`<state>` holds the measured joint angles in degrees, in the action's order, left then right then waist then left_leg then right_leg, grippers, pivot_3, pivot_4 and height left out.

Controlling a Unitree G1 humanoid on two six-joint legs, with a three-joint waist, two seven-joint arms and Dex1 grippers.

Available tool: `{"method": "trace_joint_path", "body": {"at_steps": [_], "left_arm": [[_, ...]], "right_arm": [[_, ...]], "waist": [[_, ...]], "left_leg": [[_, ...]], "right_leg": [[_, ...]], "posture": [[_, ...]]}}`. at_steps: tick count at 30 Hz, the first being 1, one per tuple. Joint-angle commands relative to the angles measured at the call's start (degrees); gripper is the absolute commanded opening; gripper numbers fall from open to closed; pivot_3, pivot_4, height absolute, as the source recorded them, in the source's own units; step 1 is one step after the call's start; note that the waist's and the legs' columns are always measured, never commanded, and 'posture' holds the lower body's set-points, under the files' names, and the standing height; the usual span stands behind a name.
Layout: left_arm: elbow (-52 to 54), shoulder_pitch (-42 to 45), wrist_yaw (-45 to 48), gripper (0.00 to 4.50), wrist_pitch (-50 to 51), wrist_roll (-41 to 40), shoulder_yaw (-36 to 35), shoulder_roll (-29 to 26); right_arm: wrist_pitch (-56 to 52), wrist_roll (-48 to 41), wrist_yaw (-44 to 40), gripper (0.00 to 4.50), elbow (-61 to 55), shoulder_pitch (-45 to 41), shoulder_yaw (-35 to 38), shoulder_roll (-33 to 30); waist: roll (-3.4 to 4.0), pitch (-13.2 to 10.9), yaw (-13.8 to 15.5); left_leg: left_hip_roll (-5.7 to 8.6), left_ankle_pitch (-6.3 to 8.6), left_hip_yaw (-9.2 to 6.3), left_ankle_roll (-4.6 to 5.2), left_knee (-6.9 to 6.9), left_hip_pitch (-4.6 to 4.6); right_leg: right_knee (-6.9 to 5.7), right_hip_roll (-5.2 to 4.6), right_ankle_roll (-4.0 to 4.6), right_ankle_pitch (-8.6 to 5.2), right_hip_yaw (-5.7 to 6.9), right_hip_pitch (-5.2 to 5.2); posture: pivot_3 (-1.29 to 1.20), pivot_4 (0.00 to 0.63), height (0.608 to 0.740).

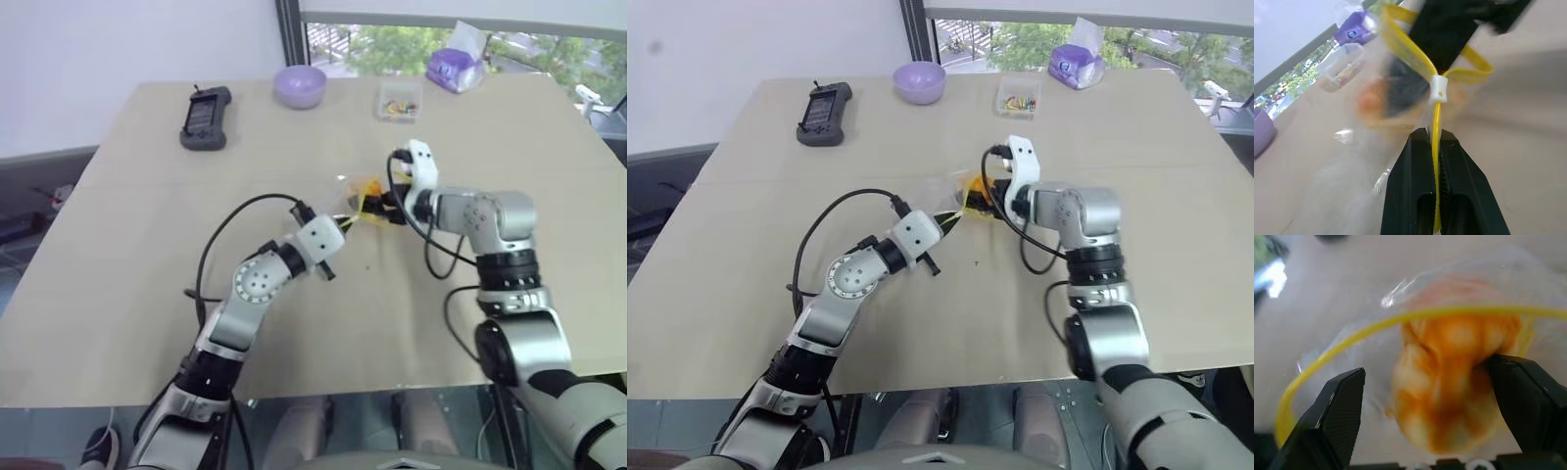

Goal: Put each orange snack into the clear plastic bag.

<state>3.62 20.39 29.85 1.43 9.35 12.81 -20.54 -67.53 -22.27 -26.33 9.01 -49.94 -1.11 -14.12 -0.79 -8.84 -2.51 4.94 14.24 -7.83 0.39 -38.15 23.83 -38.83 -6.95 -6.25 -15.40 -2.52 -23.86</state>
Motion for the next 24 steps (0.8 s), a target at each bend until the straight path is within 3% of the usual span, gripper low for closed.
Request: {"method": "trace_joint_path", "body": {"at_steps": [1,10,15,20,24], "left_arm": [[0.48,0.99,-0.69,0.0,-1.37,-0.32,-0.79,0.11],[0.25,0.95,-0.75,0.0,-1.46,-0.46,-0.93,0.17],[0.11,0.94,-0.66,0.0,-1.6,-0.51,-0.99,0.18],[0.16,0.53,-0.6,0.0,-1.55,-0.54,-1.04,0.47],[0.15,0.63,-0.51,0.0,-1.47,-0.42,-1.07,0.66]], "right_arm": [[1.88,-0.63,-5.78,4.33,-6.39,1.16,-4.82,-3.92],[12.76,0.68,-21.27,4.33,-14.35,5.32,-11.56,-19.37],[27.48,5.85,-37.22,4.33,-19.83,12.85,-16.37,-37.27],[39.48,20.26,-26.72,4.33,-7.37,10.77,-20.34,-34.78],[45.45,26.06,-22.6,4.33,-3.2,10.07,-21.45,-29.86]], "waist": [[0.0,0.0,-0.06],[-0.02,-0.01,0.44],[-0.03,-0.03,1.14],[-0.04,-0.03,0.06],[-0.04,-0.03,0.05]], "left_leg": [[0.0,0.0,0.0,0.0,0.0,0.0],[0.01,0.0,0.0,0.01,-0.02,0.0],[0.03,0.02,-0.07,0.03,-0.01,0.02],[0.0,0.02,0.11,0.03,-0.02,-0.17],[-0.07,0.0,0.09,0.0,0.0,-0.12]], "right_leg": [[0.0,0.0,0.0,0.0,0.0,0.0],[0.04,-0.02,0.0,0.0,0.02,0.04],[0.2,-0.02,-0.02,-0.01,0.15,0.12],[0.12,0.06,-0.04,0.01,0.02,0.2],[0.04,0.1,-0.03,0.0,0.0,0.09]], "posture": [[0.0,0.15,0.74],[0.0,0.15,0.74],[0.0,0.15,0.74],[0.0,0.15,0.74],[0.0,0.15,0.74]]}}
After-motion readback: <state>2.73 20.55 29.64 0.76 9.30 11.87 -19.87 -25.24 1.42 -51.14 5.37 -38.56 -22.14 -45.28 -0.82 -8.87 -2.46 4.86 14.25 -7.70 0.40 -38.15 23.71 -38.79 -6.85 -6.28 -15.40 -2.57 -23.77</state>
